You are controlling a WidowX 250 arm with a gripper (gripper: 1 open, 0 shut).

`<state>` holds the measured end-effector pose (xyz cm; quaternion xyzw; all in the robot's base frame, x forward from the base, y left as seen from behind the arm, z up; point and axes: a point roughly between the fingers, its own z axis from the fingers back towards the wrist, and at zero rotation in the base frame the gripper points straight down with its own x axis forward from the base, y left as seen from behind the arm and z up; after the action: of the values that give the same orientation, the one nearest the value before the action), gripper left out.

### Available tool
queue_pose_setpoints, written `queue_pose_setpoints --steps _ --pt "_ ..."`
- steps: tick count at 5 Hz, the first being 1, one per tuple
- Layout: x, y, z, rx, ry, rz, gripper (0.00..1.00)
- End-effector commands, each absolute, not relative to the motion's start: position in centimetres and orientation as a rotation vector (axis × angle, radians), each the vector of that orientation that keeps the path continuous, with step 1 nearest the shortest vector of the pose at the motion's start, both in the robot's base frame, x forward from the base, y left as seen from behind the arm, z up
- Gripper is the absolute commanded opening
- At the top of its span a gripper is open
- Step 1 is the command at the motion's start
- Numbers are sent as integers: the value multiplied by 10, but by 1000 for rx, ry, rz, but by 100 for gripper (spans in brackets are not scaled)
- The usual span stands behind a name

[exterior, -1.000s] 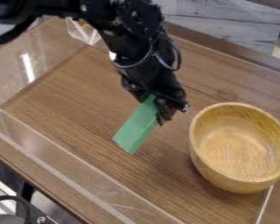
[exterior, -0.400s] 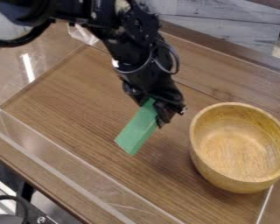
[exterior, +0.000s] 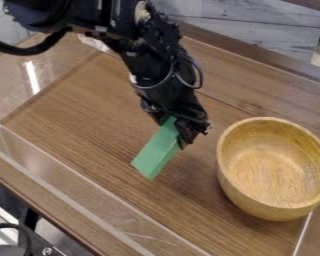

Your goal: Remove the green block from inside the brown bowl and put it on the table

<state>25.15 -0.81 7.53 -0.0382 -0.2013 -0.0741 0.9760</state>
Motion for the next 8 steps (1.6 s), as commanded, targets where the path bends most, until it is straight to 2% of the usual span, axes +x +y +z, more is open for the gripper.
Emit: queue_pose_setpoints --steps 1,8 --pt "261 -4 82 -74 -446 -137 0" --pt "268 2 66 -105 -377 -106 0"
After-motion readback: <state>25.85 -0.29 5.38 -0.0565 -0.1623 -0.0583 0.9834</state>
